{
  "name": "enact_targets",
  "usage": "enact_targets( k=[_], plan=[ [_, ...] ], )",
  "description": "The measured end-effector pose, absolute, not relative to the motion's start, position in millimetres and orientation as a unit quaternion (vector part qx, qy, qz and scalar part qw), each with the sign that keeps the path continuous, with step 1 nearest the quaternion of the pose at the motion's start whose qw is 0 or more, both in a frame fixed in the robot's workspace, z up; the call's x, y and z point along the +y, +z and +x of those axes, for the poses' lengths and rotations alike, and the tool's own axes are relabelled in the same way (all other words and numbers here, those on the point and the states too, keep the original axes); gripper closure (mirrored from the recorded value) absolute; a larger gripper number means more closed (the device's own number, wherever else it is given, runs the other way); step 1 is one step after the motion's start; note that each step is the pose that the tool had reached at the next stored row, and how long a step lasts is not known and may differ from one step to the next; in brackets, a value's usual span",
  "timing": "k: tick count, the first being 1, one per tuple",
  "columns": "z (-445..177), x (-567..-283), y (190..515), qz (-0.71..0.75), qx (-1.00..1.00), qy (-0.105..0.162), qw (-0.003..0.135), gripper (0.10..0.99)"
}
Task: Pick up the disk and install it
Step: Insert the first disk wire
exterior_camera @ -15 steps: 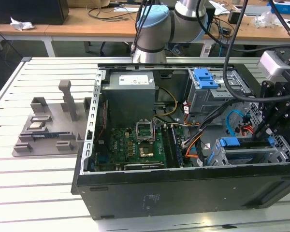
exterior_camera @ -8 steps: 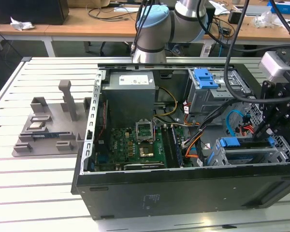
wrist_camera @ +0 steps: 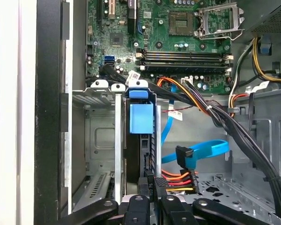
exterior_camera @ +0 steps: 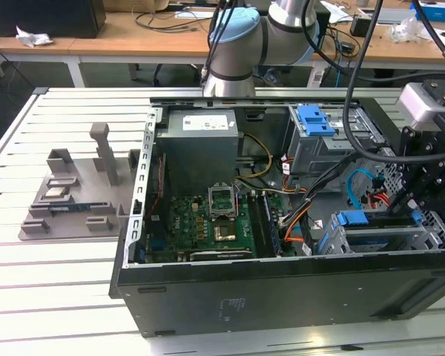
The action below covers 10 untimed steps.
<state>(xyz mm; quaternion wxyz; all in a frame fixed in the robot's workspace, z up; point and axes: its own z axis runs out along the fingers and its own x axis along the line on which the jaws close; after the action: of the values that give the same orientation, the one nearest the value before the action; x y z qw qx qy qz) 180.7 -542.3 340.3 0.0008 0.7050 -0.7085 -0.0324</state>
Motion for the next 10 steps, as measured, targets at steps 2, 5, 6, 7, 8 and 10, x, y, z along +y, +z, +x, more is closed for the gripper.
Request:
enact_targets(
  k=[2, 5, 6, 7, 8, 10],
  plan=[
    [180.6, -542.3, 339.1, 0.705, -0.708, -0.032, 0.001, 0.922],
    [180.2, -542.4, 337.1, 0.705, -0.708, -0.032, 0.001, 0.922],
    [180.1, -542.4, 336.3, 0.705, -0.708, -0.032, 0.001, 0.922],
    [180.0, -542.4, 335.4, 0.705, -0.708, -0.032, 0.001, 0.922],
    [179.8, -542.4, 333.8, 0.705, -0.708, -0.032, 0.001, 0.922],
    [179.7, -542.4, 332.3, 0.705, -0.708, -0.032, 0.001, 0.922]
  ],
)
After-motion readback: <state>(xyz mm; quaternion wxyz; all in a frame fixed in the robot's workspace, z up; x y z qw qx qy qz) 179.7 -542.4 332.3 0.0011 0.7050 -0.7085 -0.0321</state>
